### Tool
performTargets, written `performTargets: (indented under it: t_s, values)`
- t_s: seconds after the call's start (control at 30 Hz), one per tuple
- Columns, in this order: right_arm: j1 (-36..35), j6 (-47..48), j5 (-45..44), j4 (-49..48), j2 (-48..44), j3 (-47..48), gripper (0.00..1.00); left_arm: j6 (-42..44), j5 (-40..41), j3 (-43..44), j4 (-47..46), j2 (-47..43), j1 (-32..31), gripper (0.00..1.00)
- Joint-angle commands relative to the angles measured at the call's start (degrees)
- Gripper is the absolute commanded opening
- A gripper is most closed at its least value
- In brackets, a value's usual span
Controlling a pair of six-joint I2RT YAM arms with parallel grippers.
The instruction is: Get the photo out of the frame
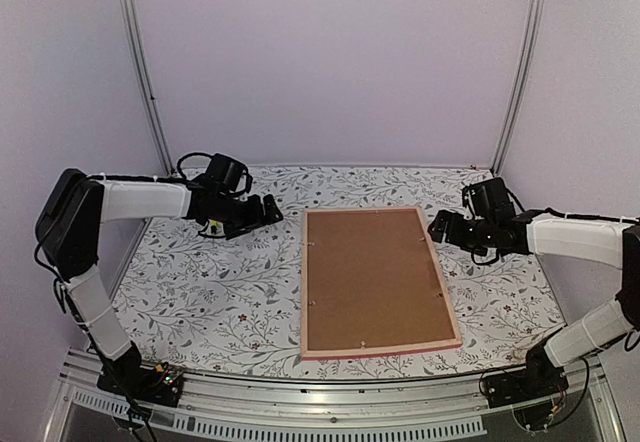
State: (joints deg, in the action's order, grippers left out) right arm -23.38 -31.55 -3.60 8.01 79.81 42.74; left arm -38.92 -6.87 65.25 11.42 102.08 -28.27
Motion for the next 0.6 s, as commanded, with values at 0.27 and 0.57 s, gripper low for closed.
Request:
performTargets:
  t_s: [0.27,0.57]
  values:
    - [-0.46,5.80,-4.18,5.10,-10.40,4.98,0.99,7.50,12.52,7.41,11.89,2.71,11.73,0.99]
    - [-0.47,8.49,-3.23,6.78,-13.85,7.40,0.99,11.42,16.41,16.40,17.67,13.04,15.56,0.99]
